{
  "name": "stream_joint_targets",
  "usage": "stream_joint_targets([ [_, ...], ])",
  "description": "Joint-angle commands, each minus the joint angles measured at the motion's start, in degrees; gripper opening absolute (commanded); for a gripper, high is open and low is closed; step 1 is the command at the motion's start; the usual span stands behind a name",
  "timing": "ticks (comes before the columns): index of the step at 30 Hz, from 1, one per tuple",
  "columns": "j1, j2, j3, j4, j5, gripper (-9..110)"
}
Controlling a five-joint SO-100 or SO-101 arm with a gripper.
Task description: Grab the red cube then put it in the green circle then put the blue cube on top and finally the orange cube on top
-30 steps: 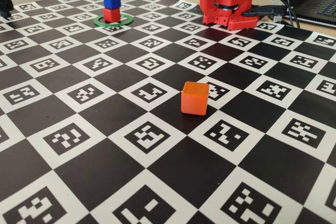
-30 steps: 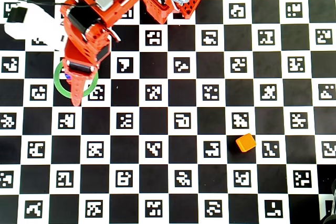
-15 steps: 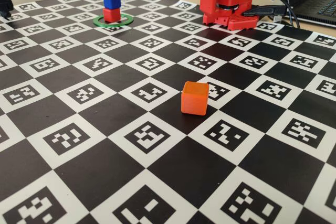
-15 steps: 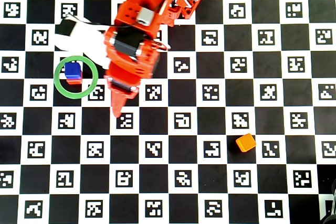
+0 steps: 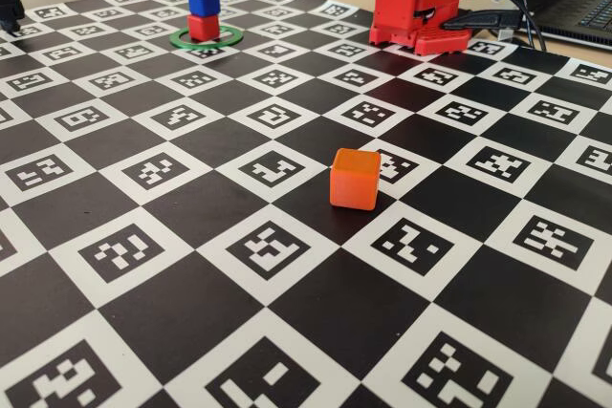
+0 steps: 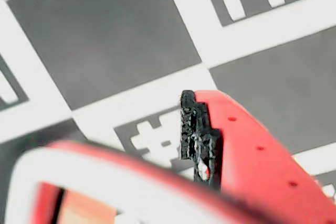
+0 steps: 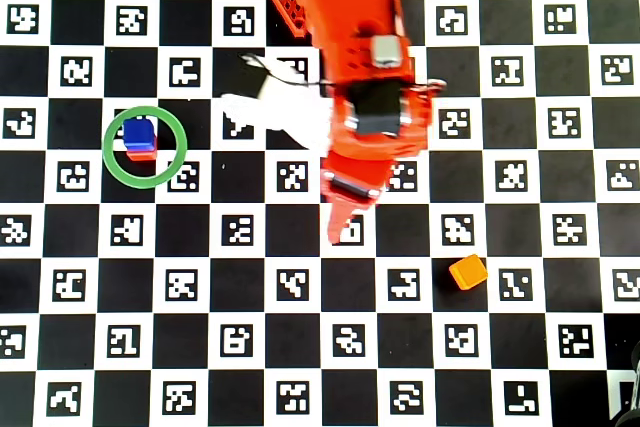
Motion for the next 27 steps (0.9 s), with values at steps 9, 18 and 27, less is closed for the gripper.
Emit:
stream_joint_targets([
  [9,-7.8,-11.1,-15.4,-5.0,24.0,45],
  [18,-13.4,-22.8,-32.0,-6.4,31.6,43],
  [27,-15.8,-33.8,-42.3,-5.4,37.7,41],
])
